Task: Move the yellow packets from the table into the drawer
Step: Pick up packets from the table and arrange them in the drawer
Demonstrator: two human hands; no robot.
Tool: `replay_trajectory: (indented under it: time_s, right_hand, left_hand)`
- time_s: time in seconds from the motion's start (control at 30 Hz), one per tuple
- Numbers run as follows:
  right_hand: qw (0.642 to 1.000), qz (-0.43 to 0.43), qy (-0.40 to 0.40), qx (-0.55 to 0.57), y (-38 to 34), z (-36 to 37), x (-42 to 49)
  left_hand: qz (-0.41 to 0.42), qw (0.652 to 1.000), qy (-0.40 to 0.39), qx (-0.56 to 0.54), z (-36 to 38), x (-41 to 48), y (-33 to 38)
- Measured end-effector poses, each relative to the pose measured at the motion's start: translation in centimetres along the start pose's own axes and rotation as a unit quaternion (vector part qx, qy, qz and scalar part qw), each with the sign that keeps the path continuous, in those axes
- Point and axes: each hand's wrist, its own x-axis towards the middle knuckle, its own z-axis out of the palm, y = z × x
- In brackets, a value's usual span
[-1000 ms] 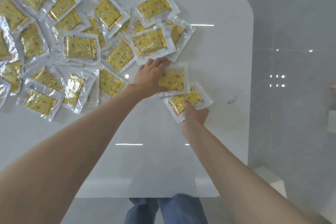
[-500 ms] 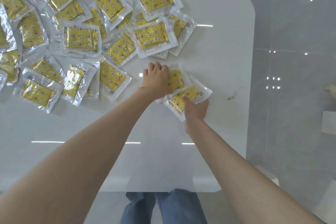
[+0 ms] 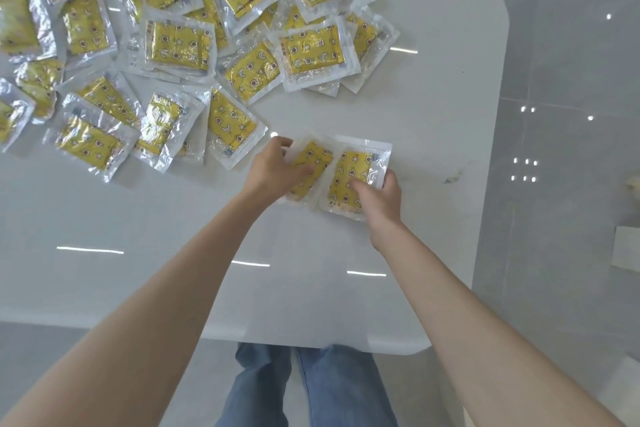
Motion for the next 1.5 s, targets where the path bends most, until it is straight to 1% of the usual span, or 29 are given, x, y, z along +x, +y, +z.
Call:
replay_trajectory:
  time_s: [0.1, 0.17, 0.23, 0.33, 0.43, 0.53, 0.73, 0.9, 0.97, 1.07, 1.13, 1.2, 1.33, 1.5]
  right_hand:
    - [1.0, -0.006, -0.004, -0.026, 0.7, 0.2, 0.1]
    - [0.999, -0.016, -0.004, -0.047, 1.1, 0.4, 0.1]
    - [0.998, -0.021, -0.003, -0.056, 1.3, 0.5, 0.2]
    - [0.999, -0.017, -0.01, -0.046, 1.3, 0.3, 0.1]
    - [0.999, -0.012, -0.014, -0.041, 1.5, -0.3, -0.1]
    - [0.999, -0.021, -0.03, -0.032, 1.4, -1.0, -1.4]
    - [0.997, -0.006, -0.073, 0.039, 1.5, -3.3, -6.7]
    - [0.994, -0.05, -0.086, 0.054, 1.7, -6.2, -13.3]
    - [0.992, -0.067, -0.088, 0.06, 1.9, -7.5, -16.3]
    - [0.99, -0.086, -0.086, 0.07, 2.1, -9.4, -20.5]
    - [0.988, -0.101, -0.084, 0.076, 2.1, -10.7, -22.9]
    - [0.987, -0.117, -0.077, 0.078, 1.9, -12.0, -25.1]
    - [0.986, -0.143, -0.055, 0.072, 1.4, -15.1, -28.3]
    - [0.987, -0.139, -0.031, 0.079, 1.4, -19.6, -30.0]
  left_hand:
    - [-0.044, 0.999, -0.009, 0.003, -0.4, -0.5, -1.9]
    - [-0.072, 0.997, 0.0, -0.012, -0.4, -0.9, -2.9]
    - [-0.08, 0.996, 0.012, -0.04, -0.4, -1.3, -3.2]
    - [-0.099, 0.989, 0.008, -0.106, -0.4, -1.9, -3.2]
    - [-0.137, 0.969, 0.01, -0.206, -0.4, -2.8, -3.4]
    - [-0.147, 0.949, 0.002, -0.28, -0.5, -4.1, -4.0]
    - [-0.103, 0.934, -0.056, -0.337, -2.3, -9.8, -4.0]
    - [-0.05, 0.937, -0.08, -0.336, -4.5, -16.5, -3.8]
    - [-0.04, 0.94, -0.067, -0.331, -5.2, -19.5, -3.8]
    - [-0.017, 0.946, -0.007, -0.323, -5.9, -23.7, -3.2]
    - [-0.009, 0.944, 0.033, -0.329, -6.1, -26.4, -2.5]
    - [-0.007, 0.939, 0.049, -0.34, -6.1, -28.6, -1.7]
    - [-0.001, 0.942, 0.023, -0.336, -5.7, -32.2, 0.0]
    - [0.022, 0.953, -0.01, -0.302, -3.2, -35.3, 3.2]
